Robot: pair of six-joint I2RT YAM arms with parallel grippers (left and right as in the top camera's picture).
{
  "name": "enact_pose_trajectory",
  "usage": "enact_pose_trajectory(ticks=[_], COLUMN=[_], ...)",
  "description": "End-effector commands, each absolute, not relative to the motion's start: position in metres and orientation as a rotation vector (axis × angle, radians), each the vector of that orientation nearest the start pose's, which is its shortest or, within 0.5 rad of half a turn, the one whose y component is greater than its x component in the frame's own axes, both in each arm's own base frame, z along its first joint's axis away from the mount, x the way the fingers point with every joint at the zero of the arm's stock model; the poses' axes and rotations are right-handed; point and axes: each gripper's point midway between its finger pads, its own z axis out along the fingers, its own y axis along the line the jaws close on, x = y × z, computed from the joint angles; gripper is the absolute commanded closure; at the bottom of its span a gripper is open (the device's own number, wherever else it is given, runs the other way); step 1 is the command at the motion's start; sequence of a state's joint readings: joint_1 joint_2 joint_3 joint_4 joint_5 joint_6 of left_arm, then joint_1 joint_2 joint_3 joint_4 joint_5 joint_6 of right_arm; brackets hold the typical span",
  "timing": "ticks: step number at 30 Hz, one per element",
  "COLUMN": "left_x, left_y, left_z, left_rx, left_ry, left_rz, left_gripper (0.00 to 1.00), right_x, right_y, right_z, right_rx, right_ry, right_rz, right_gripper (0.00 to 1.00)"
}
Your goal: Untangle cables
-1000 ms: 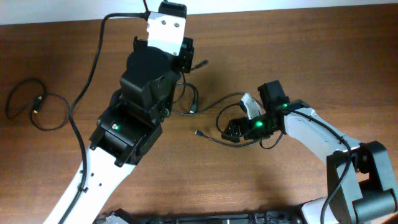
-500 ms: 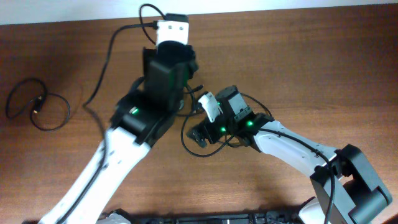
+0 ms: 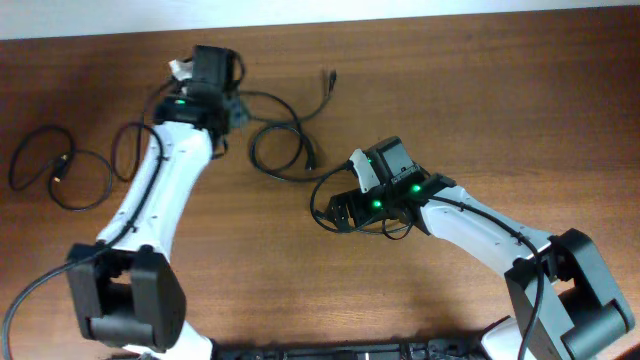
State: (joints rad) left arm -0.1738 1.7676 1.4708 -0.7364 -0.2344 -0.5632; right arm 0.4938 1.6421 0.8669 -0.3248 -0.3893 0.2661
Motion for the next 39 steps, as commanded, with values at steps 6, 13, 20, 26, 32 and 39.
enact_pose_trajectory(ticks=[6, 13, 20, 26, 32, 39], left_x=[0.398, 0.367, 0.358, 0.361, 0.365, 0.366], left_y=[-0.131, -0.158, -0.152, -0.127, -0.119, -0.117], left_z=[0.077, -0.019, -0.037, -0.042, 0.03, 0.19], left_rx=[-0.513, -0.69, -0.705, -0.664, -0.438, -0.315], left_ry=[2.93, 3.169, 3.219, 3.166, 3.091, 2.699], left_rz=[-0.526, -0.396, -0.313, -0.044, 0.13, -0.048], left_gripper=[0.28, 0.56, 0.62, 1.0, 1.0, 0.77], right_x=[0.29, 0.29, 0.29, 0.29, 0.29, 0.289], right_y=[0.229, 0.228, 0.228, 0.229, 0.228, 0.229], right_z=[0.043, 0.042, 0.042, 0.042, 0.042, 0.043], right_rx=[-0.422, -0.422, -0.423, -0.422, -0.422, -0.424], right_ry=[2.713, 2.716, 2.715, 2.715, 2.717, 2.715], right_rz=[0.748, 0.746, 0.746, 0.746, 0.747, 0.752], right_gripper=[0.01, 0.01, 0.01, 0.01, 0.01, 0.01])
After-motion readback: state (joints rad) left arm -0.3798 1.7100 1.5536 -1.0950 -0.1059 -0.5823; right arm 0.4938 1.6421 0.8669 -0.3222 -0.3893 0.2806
